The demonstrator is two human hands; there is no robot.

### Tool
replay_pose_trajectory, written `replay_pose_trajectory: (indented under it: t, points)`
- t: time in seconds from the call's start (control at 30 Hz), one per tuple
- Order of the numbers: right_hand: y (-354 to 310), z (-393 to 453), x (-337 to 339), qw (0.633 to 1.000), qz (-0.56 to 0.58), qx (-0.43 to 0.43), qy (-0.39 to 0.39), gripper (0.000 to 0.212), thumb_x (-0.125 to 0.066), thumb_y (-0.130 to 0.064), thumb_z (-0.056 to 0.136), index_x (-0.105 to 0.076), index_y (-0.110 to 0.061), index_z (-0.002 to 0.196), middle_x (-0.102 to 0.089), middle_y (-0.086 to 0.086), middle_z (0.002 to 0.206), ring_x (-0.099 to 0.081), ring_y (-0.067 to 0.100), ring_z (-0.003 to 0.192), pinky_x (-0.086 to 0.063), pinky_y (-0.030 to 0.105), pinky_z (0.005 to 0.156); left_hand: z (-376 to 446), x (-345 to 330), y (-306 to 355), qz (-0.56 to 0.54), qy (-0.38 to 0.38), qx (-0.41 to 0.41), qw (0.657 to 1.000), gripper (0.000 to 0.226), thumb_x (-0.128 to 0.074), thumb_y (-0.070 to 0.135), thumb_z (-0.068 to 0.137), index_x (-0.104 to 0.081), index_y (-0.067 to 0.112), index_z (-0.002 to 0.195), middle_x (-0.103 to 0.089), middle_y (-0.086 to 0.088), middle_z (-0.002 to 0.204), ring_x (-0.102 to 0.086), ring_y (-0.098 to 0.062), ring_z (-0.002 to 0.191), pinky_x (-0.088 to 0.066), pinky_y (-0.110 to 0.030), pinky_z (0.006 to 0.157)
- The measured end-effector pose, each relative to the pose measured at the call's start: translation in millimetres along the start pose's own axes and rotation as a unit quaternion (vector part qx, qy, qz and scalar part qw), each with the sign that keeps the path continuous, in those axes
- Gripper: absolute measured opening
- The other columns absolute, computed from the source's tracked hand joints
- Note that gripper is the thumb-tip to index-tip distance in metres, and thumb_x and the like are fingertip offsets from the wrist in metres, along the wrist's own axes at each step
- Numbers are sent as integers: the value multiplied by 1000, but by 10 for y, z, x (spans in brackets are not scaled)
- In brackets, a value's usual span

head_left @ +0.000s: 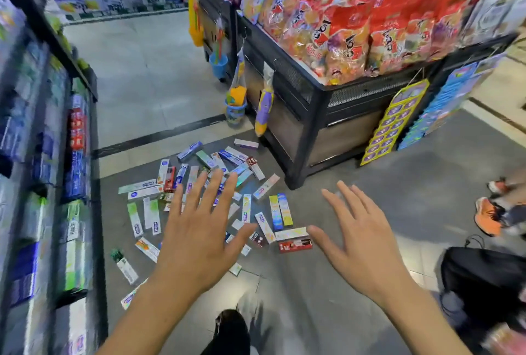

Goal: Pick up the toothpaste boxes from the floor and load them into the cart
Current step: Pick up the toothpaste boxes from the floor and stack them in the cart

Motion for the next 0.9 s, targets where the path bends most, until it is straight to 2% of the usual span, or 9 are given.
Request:
replay_pose_trajectory:
  t: [0.2,0.3,0.43,0.53,0.6,0.73,0.8,0.9]
  points:
    - [550,621,-215,998,-18,-54,-37,73,-37,-71,91,-49,-22,145,-44,11,154,-38,35,143,-40,55,110,1027,-554,59,-14,-47,-40,998,84,-26,74,94,-24,22,160,-31,-5,163,-22,-27,153,-18,-56,121]
    - [810,1044,-379,996,-13,-73,-55,76,-38,-74,90,-46,-23,146,-42,10,156,-37,35,144,-40,55,110,1570,-849,115,-38,-58,-45,997,82,-27,72,94,-27,22,159,-32,-4,161,-26,-27,151,-18,-56,120]
    - [1142,1655,-715,996,-23,-63,-64,75,-33,-74,93,-46,-22,145,-43,11,155,-39,36,143,-41,53,109,2308,-1289,195,-44,-44,-47,997,84,-33,71,91,-8,31,161,-34,0,160,-31,-26,149,-13,-51,119]
    - [1405,1944,-1081,994,-6,-82,-71,74,-36,-72,92,-47,-22,146,-40,9,157,-35,33,145,-35,49,114,2681,-1706,190,-55,-53,-45,996,82,-34,71,91,-7,35,160,-35,-1,161,-29,-27,150,-14,-50,120]
    - [1618,2076,-1432,993,10,-88,-80,73,-39,-71,92,-47,-22,146,-39,8,158,-35,32,145,-34,48,115,2873,-2043,184,-63,-61,-40,995,81,-38,68,91,-10,35,160,-35,-1,161,-29,-26,150,-21,-54,121]
    - [2105,2191,-2355,989,35,-96,-110,75,-35,-71,93,-48,-20,146,-38,8,158,-34,33,146,-31,50,117,3034,-2982,218,-103,-60,-32,992,73,-44,59,92,-34,22,155,-48,-7,153,-45,-28,141,-36,-59,112]
    - [2347,2217,-2912,989,33,-87,-116,76,-34,-72,93,-49,-18,145,-40,9,157,-36,34,145,-31,51,116,3052,-3580,211,-96,-60,-40,993,72,-42,59,93,-44,16,151,-48,-8,153,-46,-29,140,-37,-59,111]
    - [2700,2151,-3842,990,31,-75,-118,74,-43,-68,90,-46,-21,147,-37,8,159,-34,34,145,-32,52,116,3017,-4630,165,-87,-68,-54,992,72,-41,59,94,-47,14,149,-48,-8,152,-46,-29,140,-33,-56,114]
Point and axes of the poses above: each hand's wrist, its own z-axis towards the middle knuckle, its own x-axis out of the back of the hand, y = z × x, the point moved 2 cm from there along z, towards the middle knuckle
